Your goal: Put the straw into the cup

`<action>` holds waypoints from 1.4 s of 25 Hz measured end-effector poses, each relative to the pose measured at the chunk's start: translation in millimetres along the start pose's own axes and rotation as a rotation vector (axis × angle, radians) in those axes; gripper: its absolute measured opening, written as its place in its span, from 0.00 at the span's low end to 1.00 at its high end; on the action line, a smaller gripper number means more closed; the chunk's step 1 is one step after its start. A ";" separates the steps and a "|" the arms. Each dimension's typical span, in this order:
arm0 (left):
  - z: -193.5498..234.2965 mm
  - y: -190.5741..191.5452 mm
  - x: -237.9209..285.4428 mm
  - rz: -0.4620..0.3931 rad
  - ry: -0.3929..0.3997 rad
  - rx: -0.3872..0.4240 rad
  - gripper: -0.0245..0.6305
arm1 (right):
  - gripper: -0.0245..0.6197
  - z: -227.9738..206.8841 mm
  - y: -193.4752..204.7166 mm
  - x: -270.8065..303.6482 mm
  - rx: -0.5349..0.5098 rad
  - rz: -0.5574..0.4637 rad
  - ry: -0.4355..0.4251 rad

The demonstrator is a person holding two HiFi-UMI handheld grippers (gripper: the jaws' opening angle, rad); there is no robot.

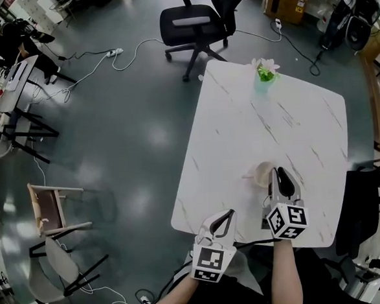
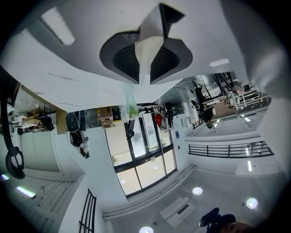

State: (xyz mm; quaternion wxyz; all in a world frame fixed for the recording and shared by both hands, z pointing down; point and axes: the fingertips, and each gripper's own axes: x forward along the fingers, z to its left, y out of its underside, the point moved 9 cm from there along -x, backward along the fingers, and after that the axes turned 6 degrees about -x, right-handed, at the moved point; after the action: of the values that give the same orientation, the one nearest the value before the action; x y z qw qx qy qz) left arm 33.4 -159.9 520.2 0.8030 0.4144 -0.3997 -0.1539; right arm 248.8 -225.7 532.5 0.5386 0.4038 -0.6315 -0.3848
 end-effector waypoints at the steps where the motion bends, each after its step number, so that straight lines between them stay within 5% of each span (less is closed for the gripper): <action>1: -0.4 -0.7 0.3 -0.003 0.001 0.002 0.04 | 0.16 0.0 -1.0 -0.9 -0.001 -0.002 0.001; 14: -18.3 -25.6 -1.4 -0.066 0.029 0.038 0.04 | 0.04 11.4 -20.8 -45.2 -0.001 -0.064 -0.015; 35: -51.3 -59.8 -35.0 -0.225 0.033 0.142 0.04 | 0.04 34.8 -39.5 -150.3 -0.015 -0.145 -0.040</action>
State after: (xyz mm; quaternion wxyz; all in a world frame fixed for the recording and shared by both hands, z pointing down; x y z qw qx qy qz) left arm 55.7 -148.2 437.8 0.7558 0.5150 -0.3472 -0.2072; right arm 232.2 -99.8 436.3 0.4996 0.4365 -0.6084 -0.4356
